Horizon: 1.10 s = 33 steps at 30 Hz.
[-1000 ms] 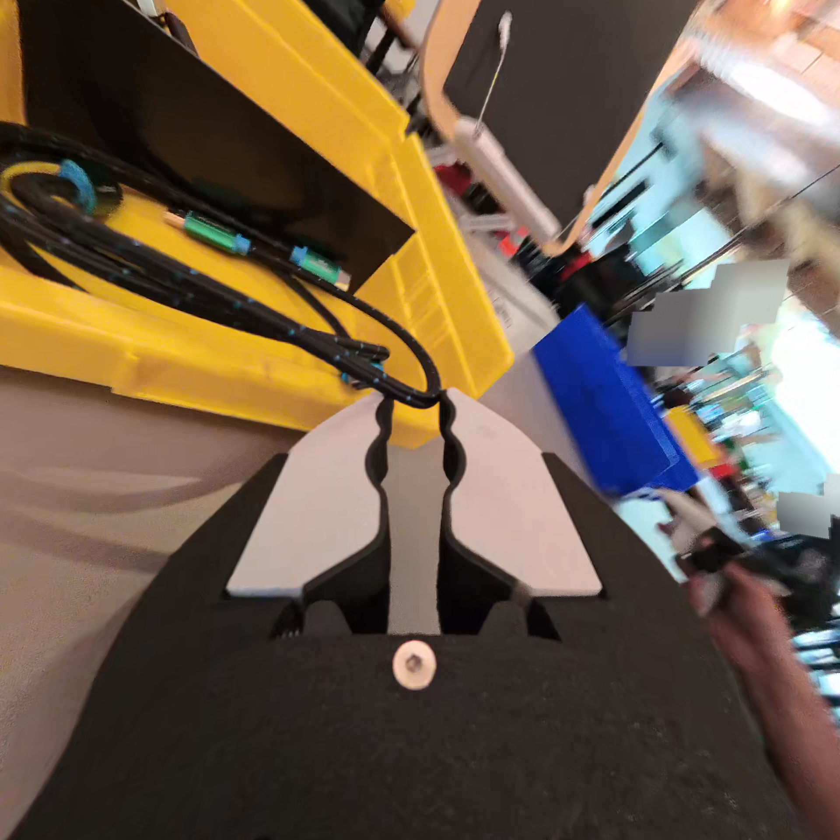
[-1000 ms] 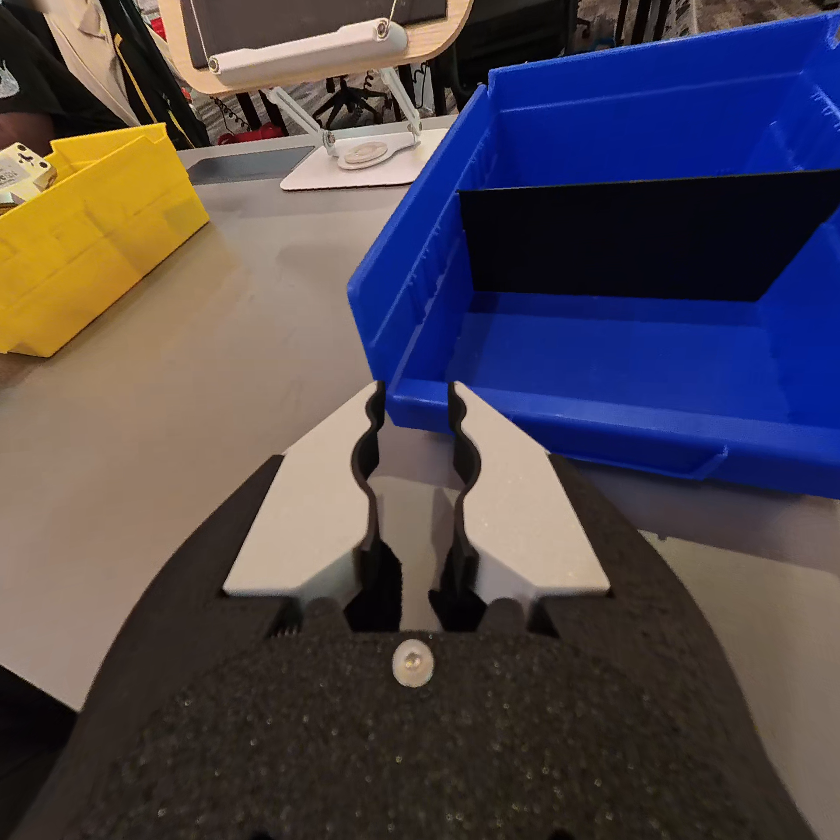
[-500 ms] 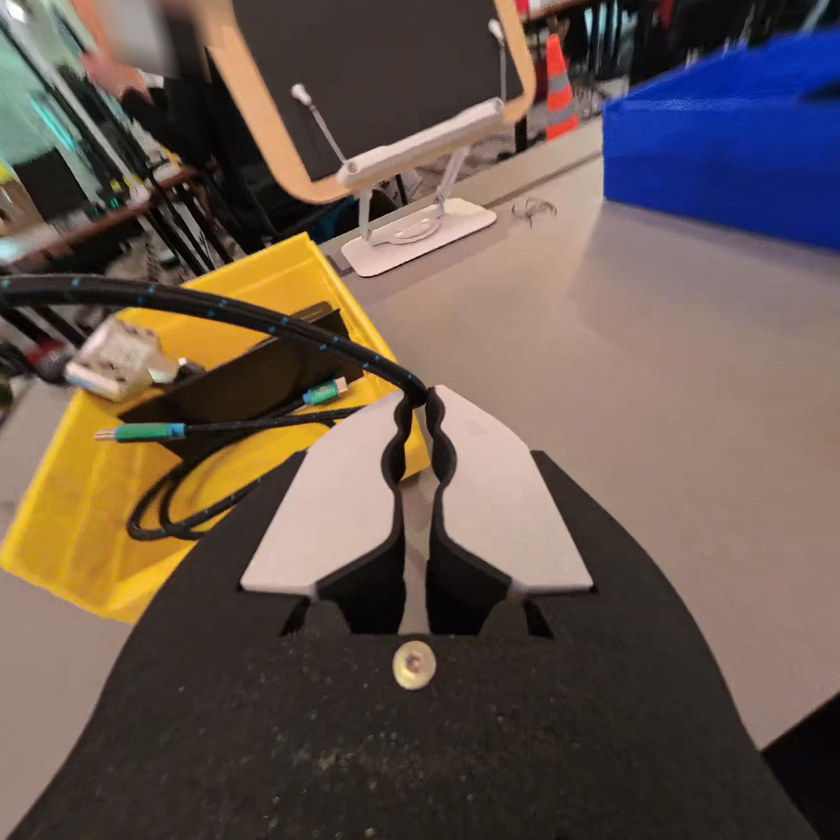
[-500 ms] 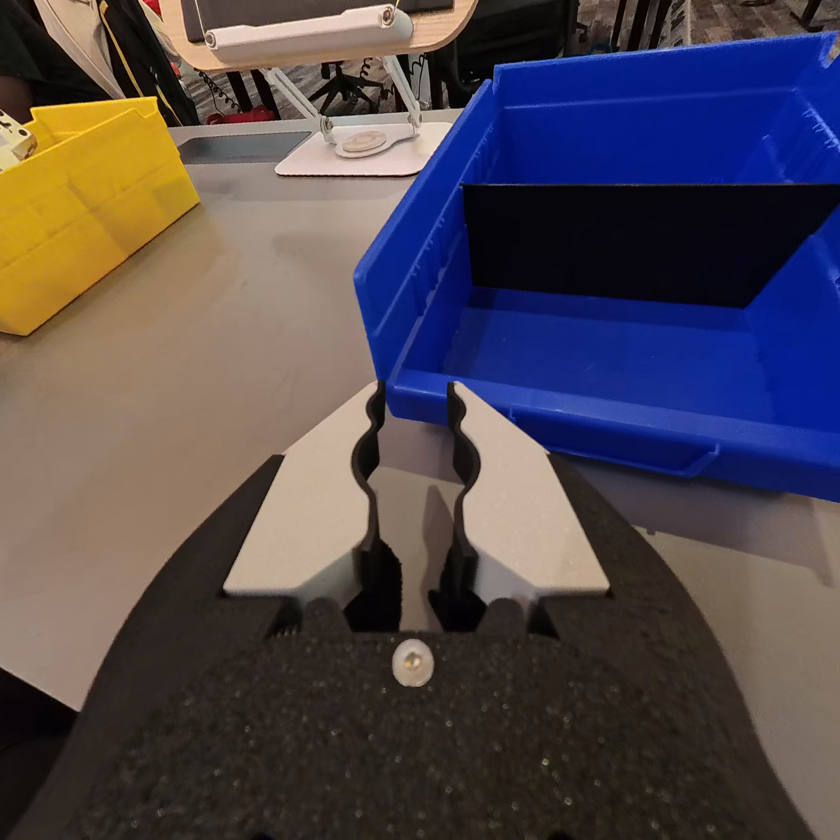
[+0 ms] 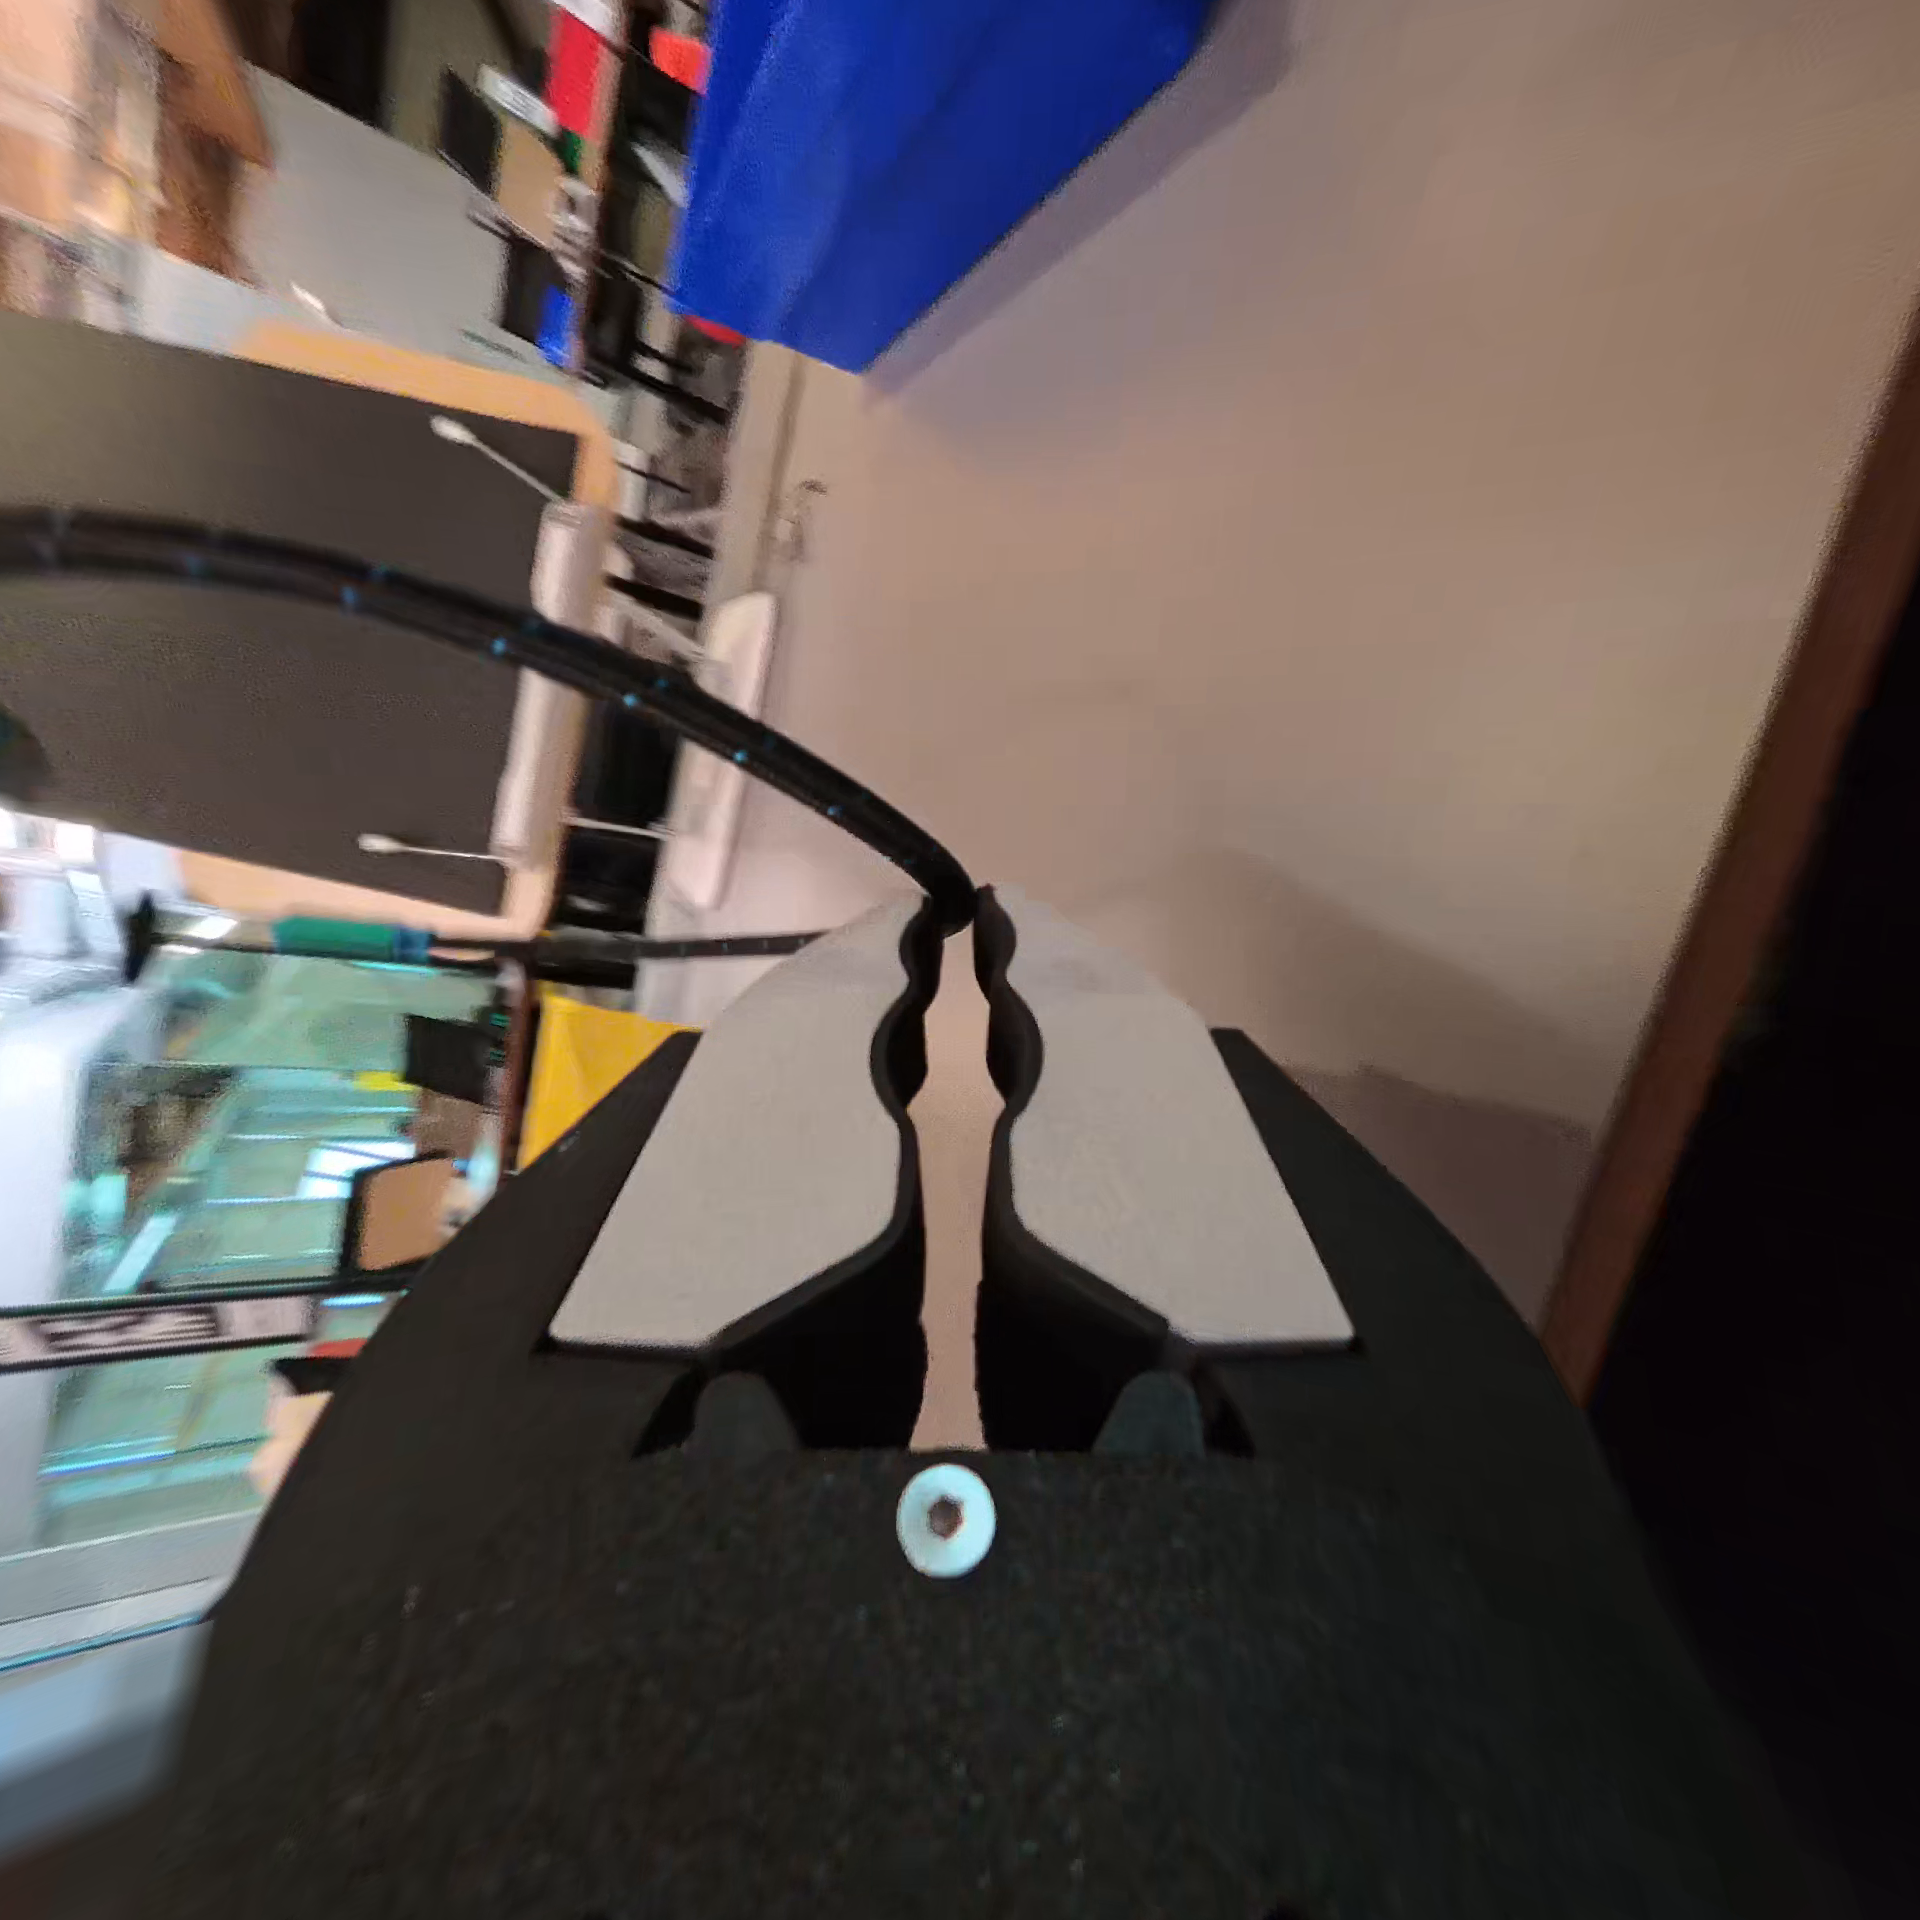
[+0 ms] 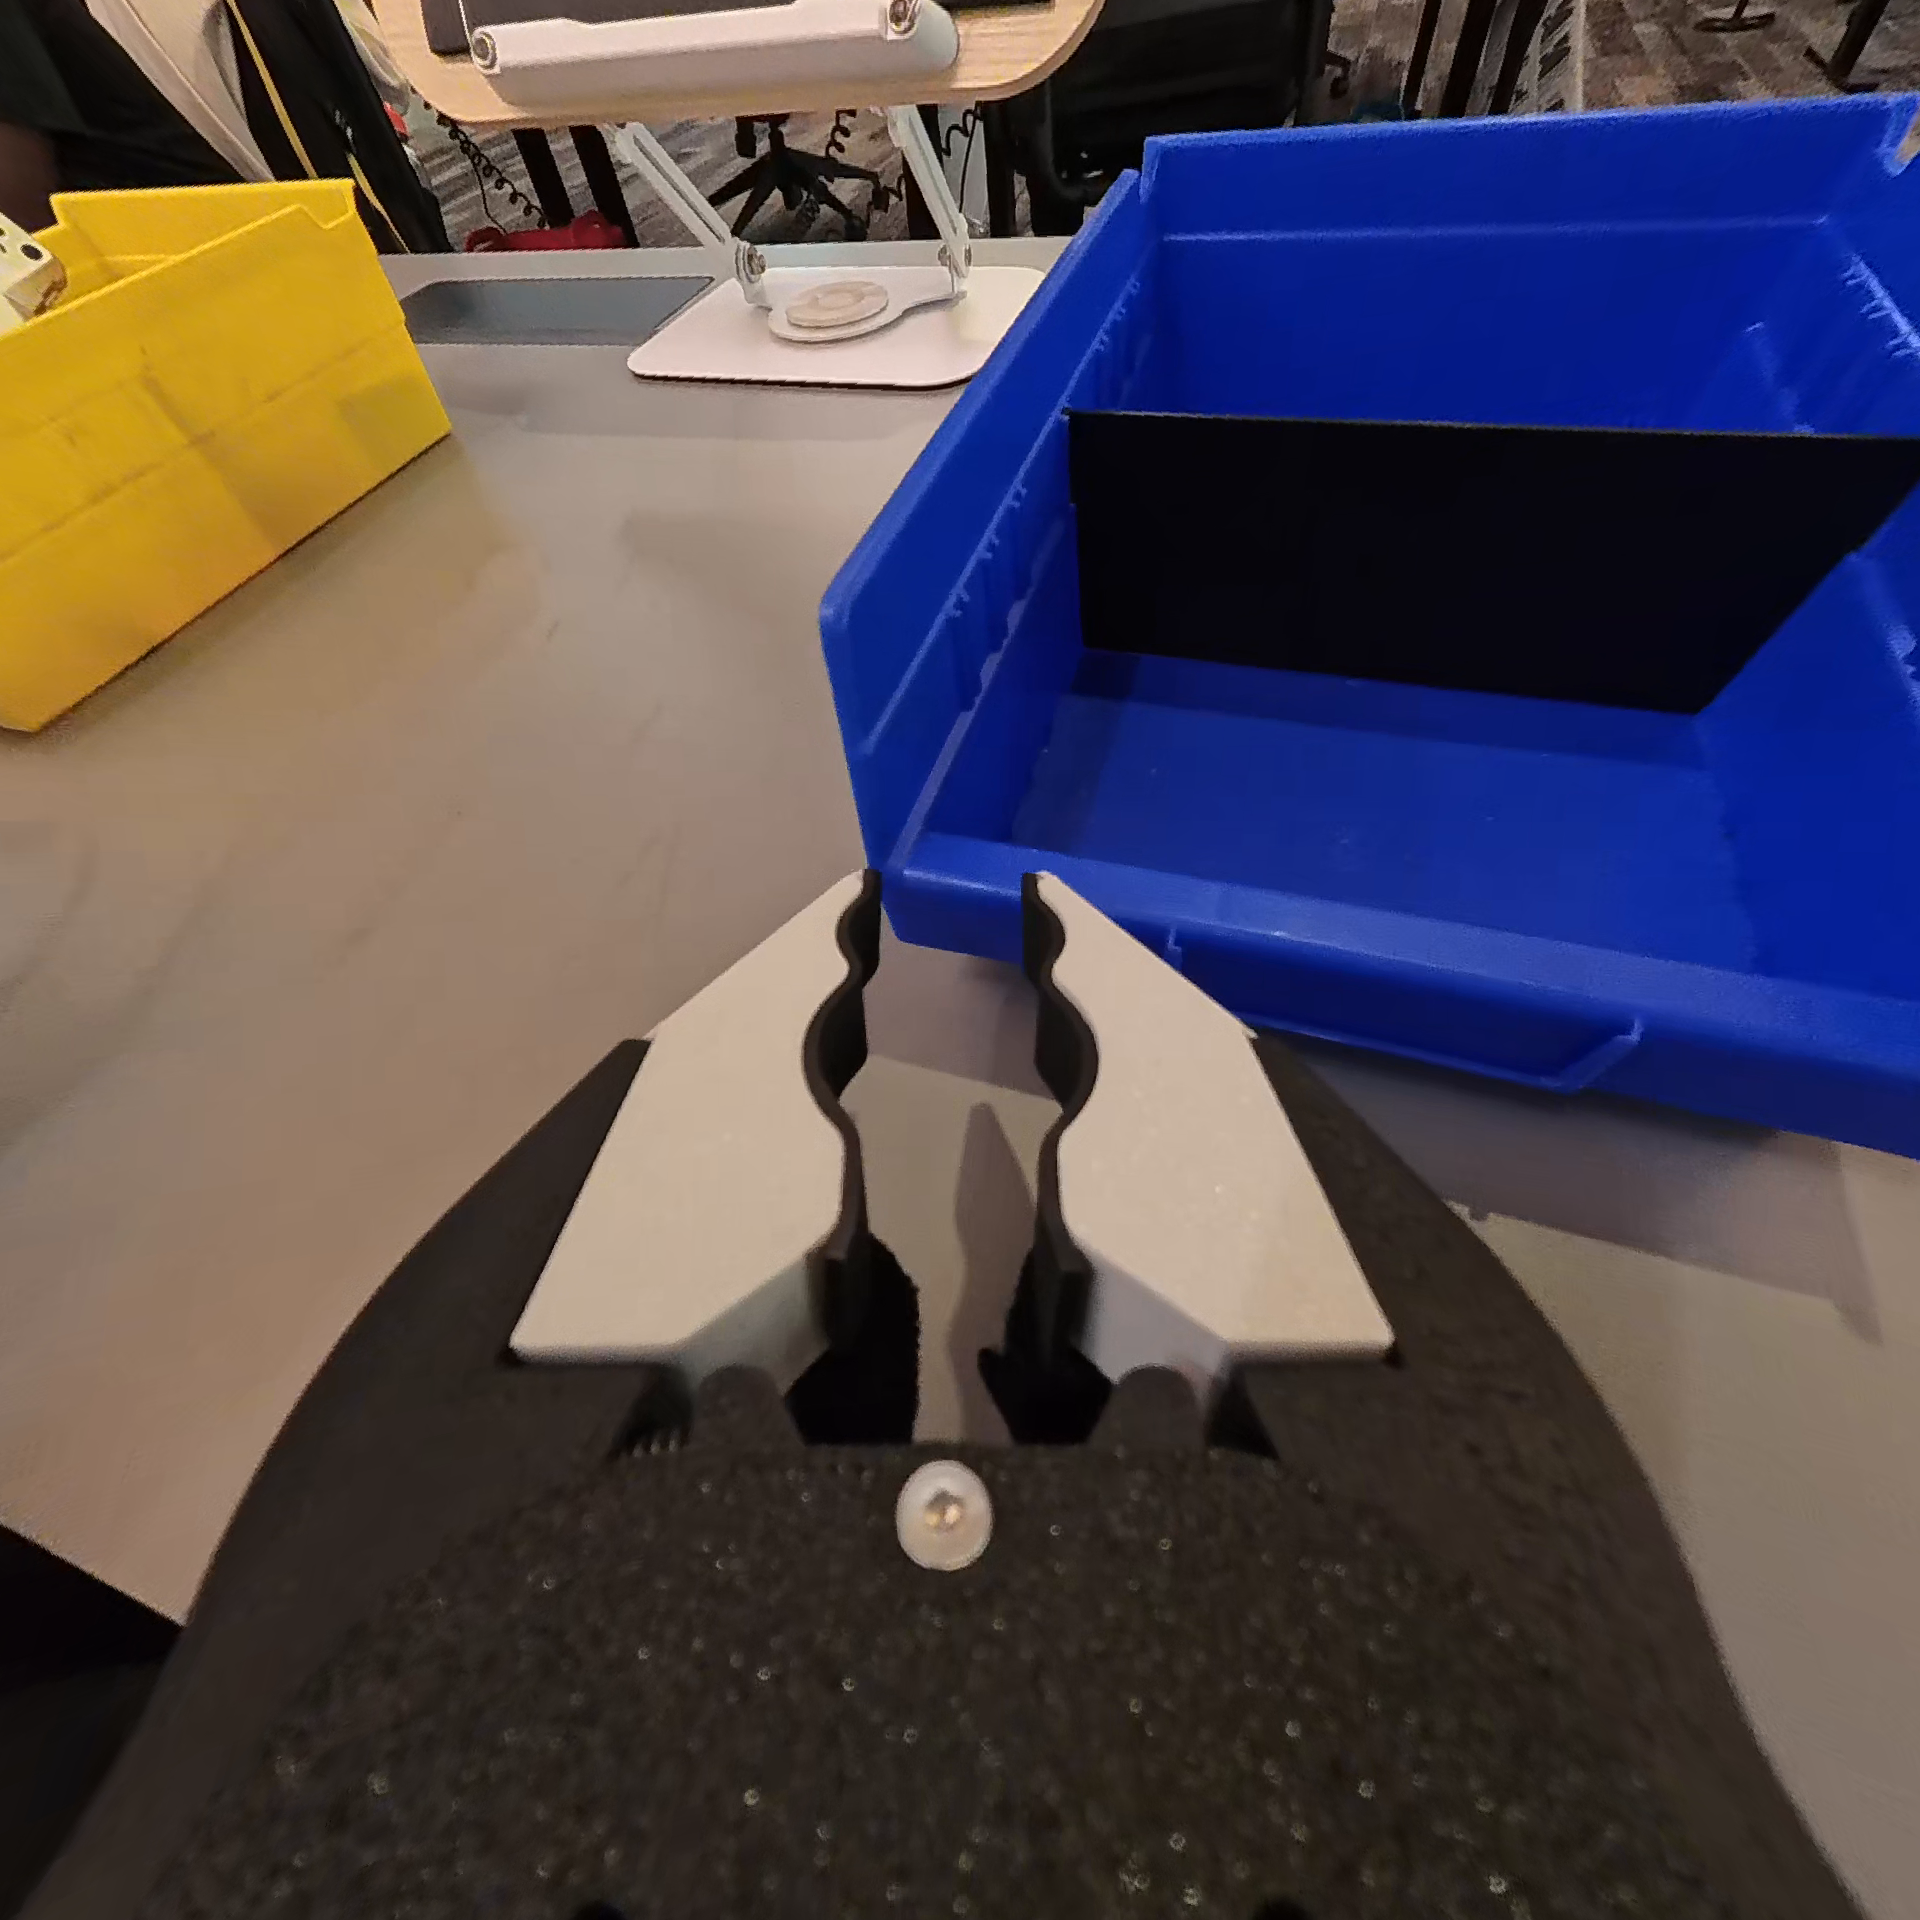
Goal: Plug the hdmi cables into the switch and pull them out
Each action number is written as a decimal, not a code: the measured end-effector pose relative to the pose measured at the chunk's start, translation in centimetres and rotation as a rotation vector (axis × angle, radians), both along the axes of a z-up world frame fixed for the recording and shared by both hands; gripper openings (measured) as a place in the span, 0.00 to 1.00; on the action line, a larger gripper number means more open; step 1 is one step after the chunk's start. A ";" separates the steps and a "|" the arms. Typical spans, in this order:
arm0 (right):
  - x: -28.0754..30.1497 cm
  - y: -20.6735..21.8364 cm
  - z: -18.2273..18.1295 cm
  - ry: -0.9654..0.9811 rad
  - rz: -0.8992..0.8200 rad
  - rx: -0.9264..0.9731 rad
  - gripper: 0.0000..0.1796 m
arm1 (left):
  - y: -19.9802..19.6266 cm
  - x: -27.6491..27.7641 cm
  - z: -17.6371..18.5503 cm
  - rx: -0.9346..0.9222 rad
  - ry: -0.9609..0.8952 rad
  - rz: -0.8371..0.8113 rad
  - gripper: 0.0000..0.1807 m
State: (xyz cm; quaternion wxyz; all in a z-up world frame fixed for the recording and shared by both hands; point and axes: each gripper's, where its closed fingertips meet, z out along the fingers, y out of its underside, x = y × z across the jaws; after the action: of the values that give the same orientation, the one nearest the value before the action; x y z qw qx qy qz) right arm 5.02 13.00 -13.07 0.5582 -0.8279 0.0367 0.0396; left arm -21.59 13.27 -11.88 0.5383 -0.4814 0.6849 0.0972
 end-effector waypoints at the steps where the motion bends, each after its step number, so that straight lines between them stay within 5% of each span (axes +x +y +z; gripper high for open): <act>1: 0.0 0.0 0.0 -0.004 -0.001 -0.001 0.15 | -0.4 0.4 -0.8 -0.049 0.018 0.000 0.03; 12: 0.0 0.0 0.0 -0.009 0.000 0.000 0.15 | -3.4 3.8 -5.9 -0.491 0.004 0.030 0.05; 17: 0.0 0.0 0.1 -0.007 0.001 0.002 0.15 | -3.4 4.3 -4.6 -0.646 -0.168 0.015 0.05; 22: -0.1 0.0 0.0 -0.005 0.005 0.002 0.15 | -4.2 3.3 -0.3 -1.179 -0.501 -0.096 0.14; 26: -0.2 0.0 0.0 0.000 0.007 0.001 0.15 | 1.5 -2.3 3.7 -1.304 -0.821 -0.075 0.17; 30: -0.3 0.0 0.0 0.003 0.014 0.000 0.15 | 11.9 -13.5 3.6 -1.211 -1.232 0.320 0.17; 33: -0.5 0.1 -0.2 -0.003 0.021 -0.008 0.15 | 16.3 -20.7 2.7 -1.115 -1.490 0.587 0.20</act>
State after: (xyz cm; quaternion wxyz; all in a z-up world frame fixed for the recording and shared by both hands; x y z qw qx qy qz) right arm 4.54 13.09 -13.27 0.5547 -0.8304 0.0275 0.0440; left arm -42.29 29.54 -9.18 0.4827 -0.7566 -0.0305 -0.4400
